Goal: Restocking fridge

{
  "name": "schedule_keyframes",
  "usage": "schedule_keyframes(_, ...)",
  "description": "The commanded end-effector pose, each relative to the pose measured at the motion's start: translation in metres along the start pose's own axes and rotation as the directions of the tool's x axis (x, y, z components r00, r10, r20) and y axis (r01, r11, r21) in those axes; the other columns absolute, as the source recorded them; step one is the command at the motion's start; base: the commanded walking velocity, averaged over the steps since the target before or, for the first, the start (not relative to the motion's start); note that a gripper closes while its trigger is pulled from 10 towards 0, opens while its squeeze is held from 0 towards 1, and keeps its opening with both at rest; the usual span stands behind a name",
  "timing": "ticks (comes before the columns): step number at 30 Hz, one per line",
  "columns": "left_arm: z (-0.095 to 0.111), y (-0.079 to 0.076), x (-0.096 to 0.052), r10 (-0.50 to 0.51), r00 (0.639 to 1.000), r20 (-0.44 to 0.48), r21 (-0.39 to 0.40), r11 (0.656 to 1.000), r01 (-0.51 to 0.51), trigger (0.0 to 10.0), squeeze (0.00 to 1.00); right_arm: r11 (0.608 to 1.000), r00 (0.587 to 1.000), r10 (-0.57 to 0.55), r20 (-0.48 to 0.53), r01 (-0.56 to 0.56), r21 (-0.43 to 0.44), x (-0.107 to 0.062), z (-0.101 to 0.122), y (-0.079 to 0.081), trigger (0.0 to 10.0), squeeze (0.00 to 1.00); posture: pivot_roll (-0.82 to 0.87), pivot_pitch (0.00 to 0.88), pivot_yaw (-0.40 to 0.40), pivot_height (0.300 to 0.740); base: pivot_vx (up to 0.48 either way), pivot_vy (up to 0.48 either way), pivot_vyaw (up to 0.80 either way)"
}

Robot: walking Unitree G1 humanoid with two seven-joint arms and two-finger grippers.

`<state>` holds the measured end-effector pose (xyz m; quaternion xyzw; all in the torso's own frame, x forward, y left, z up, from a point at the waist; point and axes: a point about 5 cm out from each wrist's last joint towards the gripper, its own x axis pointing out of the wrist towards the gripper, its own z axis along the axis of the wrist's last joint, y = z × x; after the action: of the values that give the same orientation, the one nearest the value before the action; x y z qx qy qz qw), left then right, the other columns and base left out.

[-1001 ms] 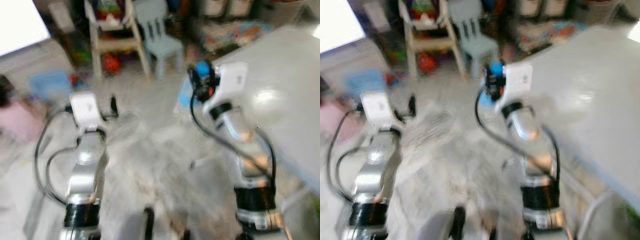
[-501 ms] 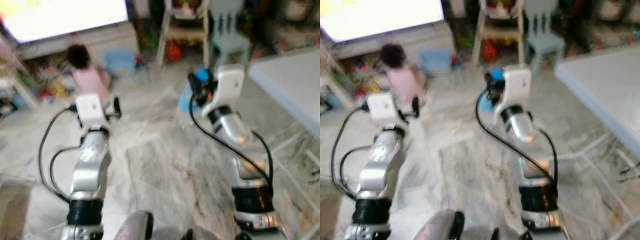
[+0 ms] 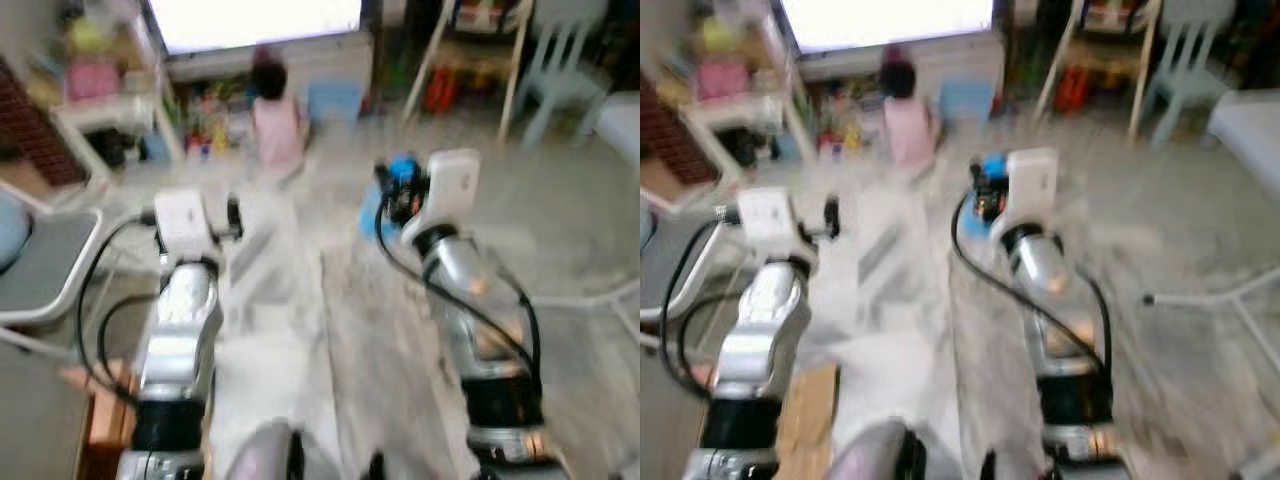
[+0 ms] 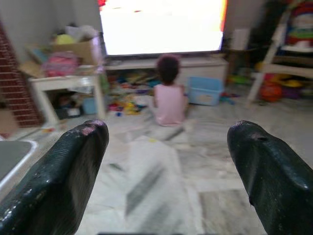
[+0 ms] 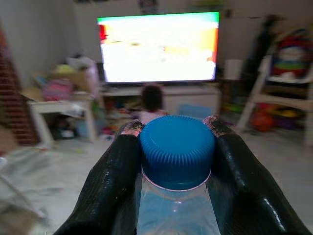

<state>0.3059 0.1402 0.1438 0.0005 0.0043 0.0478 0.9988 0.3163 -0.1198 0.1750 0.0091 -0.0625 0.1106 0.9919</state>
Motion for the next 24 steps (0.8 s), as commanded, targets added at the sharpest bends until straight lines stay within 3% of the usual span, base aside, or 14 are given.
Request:
schedule_keyframes(1, 0.006, 0.006, 0.002, 0.006, 1.000, 0.021, 0.016, 1.000, -0.007, 10.0, 0.00, 1.000, 0.998, 0.000, 0.062, 0.001, -0.002, 0.004, 0.015, 0.002, 10.0, 0.00, 0.00, 0.000, 0.023, 0.740, -0.420, 0.240, 0.00)
schedule_keyframes(9, 0.012, 0.017, 0.000, 0.021, 0.999, 0.039, 0.030, 0.999, -0.022, 10.0, 0.00, 0.999, 0.998, -0.026, 0.062, 0.029, -0.039, 0.005, 0.018, -0.008, 10.0, 0.00, 0.01, 0.000, 0.019, 0.740, -0.419, 0.210, 0.00)
schedule_keyframes(19, -0.006, 0.031, -0.016, 0.074, 0.997, -0.022, 0.041, 0.997, -0.073, 10.0, 0.00, 0.992, 0.995, -0.100, -0.024, 0.098, -0.076, -0.002, -0.001, -0.026, 10.0, 0.00, 0.03, 0.000, -0.008, 0.740, -0.412, 0.250, 0.00)
schedule_keyframes(24, -0.014, 0.048, -0.024, 0.131, 0.990, -0.048, 0.053, 0.990, -0.129, 10.0, 0.00, 0.990, 0.993, -0.101, -0.060, 0.094, -0.107, -0.010, -0.010, -0.032, 10.0, 0.00, 0.03, 0.000, -0.011, 0.740, -0.353, 0.288, 0.00)
